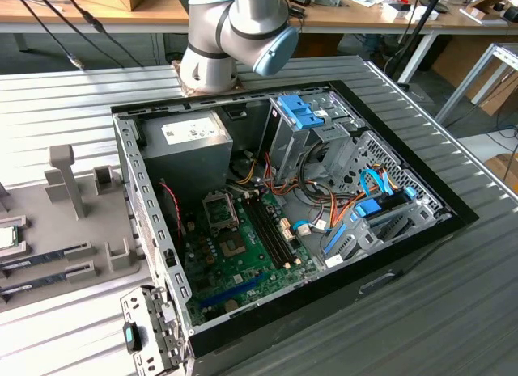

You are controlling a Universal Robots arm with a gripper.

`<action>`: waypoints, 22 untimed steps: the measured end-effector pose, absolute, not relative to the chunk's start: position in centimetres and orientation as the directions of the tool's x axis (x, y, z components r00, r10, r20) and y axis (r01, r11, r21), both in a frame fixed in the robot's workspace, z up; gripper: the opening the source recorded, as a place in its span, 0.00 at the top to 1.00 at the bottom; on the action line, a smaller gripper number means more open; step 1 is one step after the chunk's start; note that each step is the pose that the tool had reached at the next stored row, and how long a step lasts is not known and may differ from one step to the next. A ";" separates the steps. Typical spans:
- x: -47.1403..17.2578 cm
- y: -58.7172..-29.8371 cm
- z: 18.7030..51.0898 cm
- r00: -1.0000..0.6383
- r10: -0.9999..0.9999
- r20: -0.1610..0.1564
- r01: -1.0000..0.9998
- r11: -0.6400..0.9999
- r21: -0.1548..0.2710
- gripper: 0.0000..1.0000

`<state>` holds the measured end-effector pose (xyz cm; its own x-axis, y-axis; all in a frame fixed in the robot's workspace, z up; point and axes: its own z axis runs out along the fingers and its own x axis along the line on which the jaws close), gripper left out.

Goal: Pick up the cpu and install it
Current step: 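Reach for the cpu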

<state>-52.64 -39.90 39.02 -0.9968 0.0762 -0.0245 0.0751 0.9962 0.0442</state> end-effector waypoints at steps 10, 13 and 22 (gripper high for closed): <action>-53.1 -39.9 39.0 -0.997 0.076 -0.024 0.075 0.996 0.044 0.89; -53.2 -39.9 39.0 -0.997 0.076 -0.024 0.075 0.996 0.044 0.89; -53.6 -39.9 39.0 -0.997 0.076 -0.024 0.075 0.996 0.044 0.89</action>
<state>-53.56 -39.89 38.97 -0.9968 0.0762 -0.0244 0.0751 0.9962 0.0442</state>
